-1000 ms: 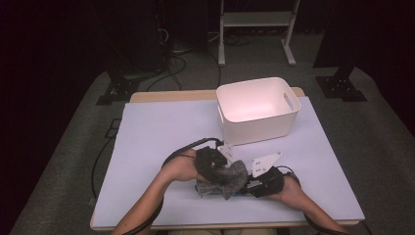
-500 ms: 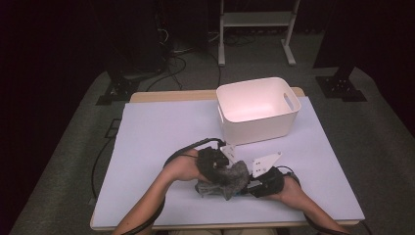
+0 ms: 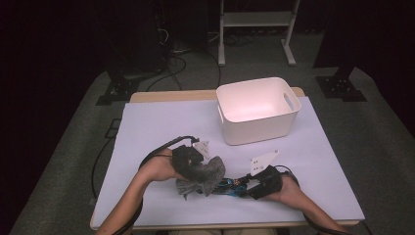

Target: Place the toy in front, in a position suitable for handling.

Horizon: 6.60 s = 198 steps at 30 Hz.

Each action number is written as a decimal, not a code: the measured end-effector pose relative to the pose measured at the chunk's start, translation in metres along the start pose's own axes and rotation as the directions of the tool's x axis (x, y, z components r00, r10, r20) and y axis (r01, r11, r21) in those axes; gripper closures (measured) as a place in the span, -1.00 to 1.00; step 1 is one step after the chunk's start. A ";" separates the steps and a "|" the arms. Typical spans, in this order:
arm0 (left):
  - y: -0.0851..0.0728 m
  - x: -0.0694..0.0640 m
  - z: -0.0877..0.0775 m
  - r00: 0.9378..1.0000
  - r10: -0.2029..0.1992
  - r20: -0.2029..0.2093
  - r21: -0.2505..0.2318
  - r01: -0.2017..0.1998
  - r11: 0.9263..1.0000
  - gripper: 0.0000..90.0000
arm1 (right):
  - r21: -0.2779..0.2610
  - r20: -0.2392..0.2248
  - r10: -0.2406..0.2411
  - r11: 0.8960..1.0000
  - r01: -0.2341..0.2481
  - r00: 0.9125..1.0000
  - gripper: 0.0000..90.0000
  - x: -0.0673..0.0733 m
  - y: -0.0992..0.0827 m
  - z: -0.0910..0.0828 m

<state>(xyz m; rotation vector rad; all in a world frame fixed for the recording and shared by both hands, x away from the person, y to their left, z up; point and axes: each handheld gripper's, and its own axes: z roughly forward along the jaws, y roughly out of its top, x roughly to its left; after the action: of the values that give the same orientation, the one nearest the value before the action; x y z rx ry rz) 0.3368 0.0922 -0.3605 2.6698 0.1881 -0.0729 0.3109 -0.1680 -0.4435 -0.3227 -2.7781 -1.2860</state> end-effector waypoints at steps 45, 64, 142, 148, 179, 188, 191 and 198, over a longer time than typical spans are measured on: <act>0.016 0.010 0.004 1.000 -0.016 0.001 -0.002 0.016 1.000 0.55 | 0.023 0.037 0.015 1.000 -0.016 0.999 -0.27 -0.028 0.019 0.007; 0.009 -0.013 0.009 0.997 0.025 0.079 0.013 -0.027 1.000 0.54 | 0.010 0.053 0.080 0.997 -0.081 0.995 -0.46 -0.015 0.012 0.005; -0.006 -0.004 0.031 0.999 -0.006 0.053 0.024 0.004 1.000 0.52 | 0.091 0.056 -0.077 0.993 0.072 0.995 -0.51 -0.002 0.005 0.015; -0.002 -0.005 0.032 0.999 0.002 0.051 0.031 -0.004 1.000 0.52 | 0.093 0.070 -0.070 0.994 0.064 0.995 -0.49 0.000 0.003 0.014; -0.007 -0.005 0.030 0.999 0.020 0.032 0.010 -0.020 1.000 0.51 | 0.092 0.070 -0.071 0.994 0.064 0.995 -0.49 0.000 0.004 0.015; -0.029 0.000 0.023 1.000 -0.013 0.011 -0.045 0.014 0.999 0.52 | 0.095 0.069 -0.069 0.993 0.062 0.995 -0.49 0.000 0.005 0.015; -0.024 0.000 0.025 1.000 -0.005 0.027 -0.058 0.006 0.998 0.55 | 0.098 0.070 -0.073 0.993 0.066 0.995 -0.49 0.000 0.005 0.016; 0.000 0.001 0.039 0.999 0.024 0.040 -0.098 -0.020 0.995 0.55 | 0.093 0.070 -0.067 0.994 0.060 0.995 -0.49 0.000 0.006 0.016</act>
<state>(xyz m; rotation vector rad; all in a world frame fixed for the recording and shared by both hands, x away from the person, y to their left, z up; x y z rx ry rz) 0.3366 0.0748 -0.3955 2.5697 0.1454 -0.1092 0.3123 -0.1522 -0.4497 -0.2834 -2.9195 -1.1784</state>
